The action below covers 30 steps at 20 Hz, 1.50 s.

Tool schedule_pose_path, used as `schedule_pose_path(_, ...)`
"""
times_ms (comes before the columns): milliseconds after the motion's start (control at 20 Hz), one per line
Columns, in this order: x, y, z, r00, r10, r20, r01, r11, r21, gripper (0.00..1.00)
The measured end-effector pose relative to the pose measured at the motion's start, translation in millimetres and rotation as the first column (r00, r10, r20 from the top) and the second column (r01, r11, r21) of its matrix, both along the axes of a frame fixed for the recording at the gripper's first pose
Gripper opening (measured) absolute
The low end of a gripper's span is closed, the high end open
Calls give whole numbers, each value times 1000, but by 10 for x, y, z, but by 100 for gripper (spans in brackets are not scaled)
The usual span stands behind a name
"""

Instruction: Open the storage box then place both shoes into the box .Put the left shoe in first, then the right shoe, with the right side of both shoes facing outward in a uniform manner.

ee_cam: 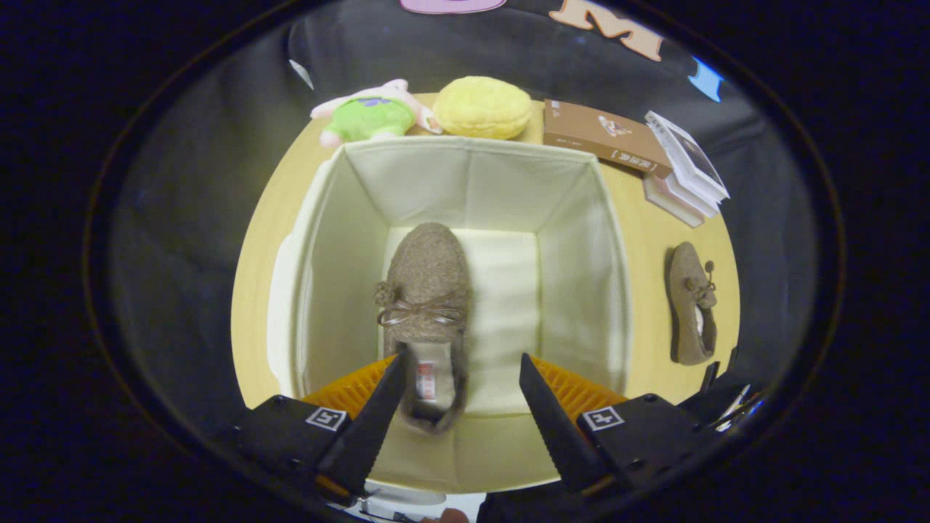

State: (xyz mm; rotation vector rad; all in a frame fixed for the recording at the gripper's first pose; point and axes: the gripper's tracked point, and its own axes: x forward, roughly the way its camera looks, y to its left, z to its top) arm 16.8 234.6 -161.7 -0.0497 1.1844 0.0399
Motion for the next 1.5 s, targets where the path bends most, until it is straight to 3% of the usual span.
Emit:
schedule_pose_path(350,55,-940,637,990,-96,102,106,989,-101,100)
schedule_pose_path(650,235,-1874,858,954,-245,171,263,960,-92,99)
schedule_pose_path(900,289,-2770,577,940,-301,161,327,929,-171,99)
schedule_pose_path(1200,308,-3516,105,922,-367,122,383,908,-168,98)
schedule_pose_path(1500,287,-3924,-540,927,-376,17,373,914,-161,94)
